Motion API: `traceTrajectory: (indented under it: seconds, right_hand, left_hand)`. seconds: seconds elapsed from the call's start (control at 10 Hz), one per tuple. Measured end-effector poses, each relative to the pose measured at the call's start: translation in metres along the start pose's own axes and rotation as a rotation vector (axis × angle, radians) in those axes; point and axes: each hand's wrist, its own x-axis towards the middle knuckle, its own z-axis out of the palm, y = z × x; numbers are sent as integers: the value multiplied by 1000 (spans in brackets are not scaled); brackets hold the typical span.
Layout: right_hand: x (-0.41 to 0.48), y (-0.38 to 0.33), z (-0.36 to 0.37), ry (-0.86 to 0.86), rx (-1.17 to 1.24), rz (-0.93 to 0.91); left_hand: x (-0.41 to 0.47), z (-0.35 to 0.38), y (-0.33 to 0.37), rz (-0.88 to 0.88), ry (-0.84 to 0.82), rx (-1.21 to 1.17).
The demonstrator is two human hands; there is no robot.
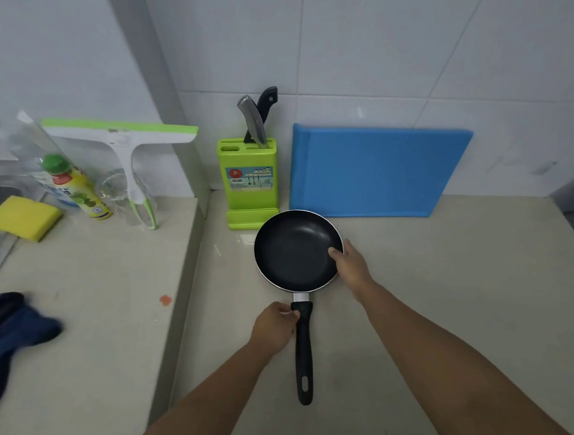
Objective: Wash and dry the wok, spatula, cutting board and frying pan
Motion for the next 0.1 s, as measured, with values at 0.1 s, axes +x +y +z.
traceTrajectory:
  seconds: [0.1]
  right_hand:
    - [-10,-15,3,27,-256,-95]
  left_hand:
    - [-3,-16,10,131,105,320]
